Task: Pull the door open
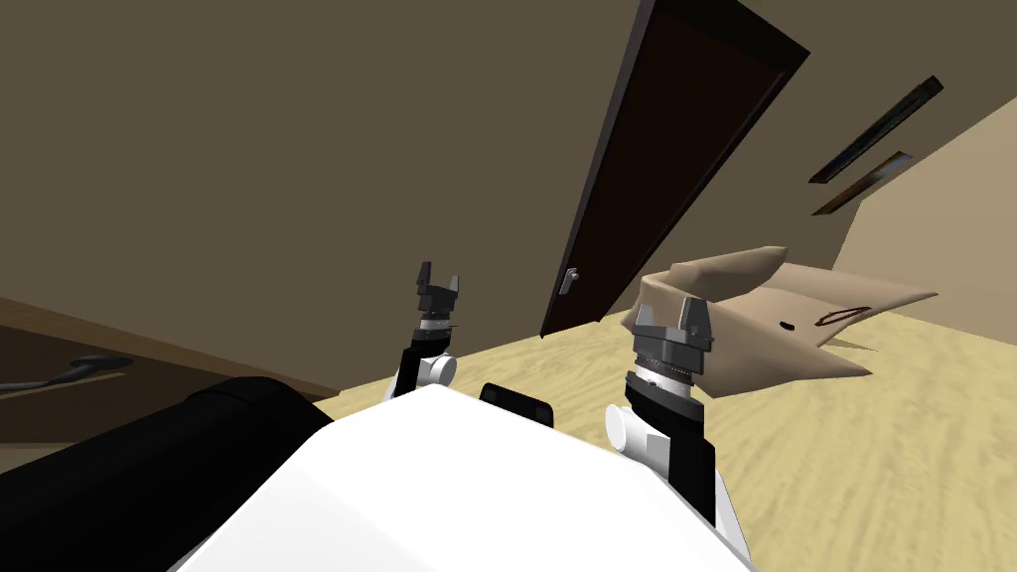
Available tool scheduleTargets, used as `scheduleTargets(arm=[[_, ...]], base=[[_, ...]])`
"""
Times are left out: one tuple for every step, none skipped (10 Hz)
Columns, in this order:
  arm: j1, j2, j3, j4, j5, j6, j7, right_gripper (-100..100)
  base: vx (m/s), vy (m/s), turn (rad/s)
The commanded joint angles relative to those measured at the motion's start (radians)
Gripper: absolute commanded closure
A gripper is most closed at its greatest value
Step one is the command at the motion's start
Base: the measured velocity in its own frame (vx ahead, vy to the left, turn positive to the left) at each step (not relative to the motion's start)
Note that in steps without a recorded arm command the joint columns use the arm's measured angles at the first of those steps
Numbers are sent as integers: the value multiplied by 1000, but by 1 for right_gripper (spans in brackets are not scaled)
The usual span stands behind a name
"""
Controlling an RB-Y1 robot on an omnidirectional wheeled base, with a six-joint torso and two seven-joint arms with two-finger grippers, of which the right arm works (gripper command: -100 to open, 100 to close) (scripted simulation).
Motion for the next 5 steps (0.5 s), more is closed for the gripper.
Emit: scheduleTargets(arm=[[-13,-15,0,36,23,-3,28,-100],[-18,-20,1,48,31,-4,37,-100],[-31,-33,1,83,53,-7,64,-100],[-38,-40,1,102,64,-8,79,-100],[-46,-48,1,124,78,-10,96,-100]], base=[[68,-19,58],[134,-45,66],[155,-95,66],[146,-107,71],[111,-82,46]])
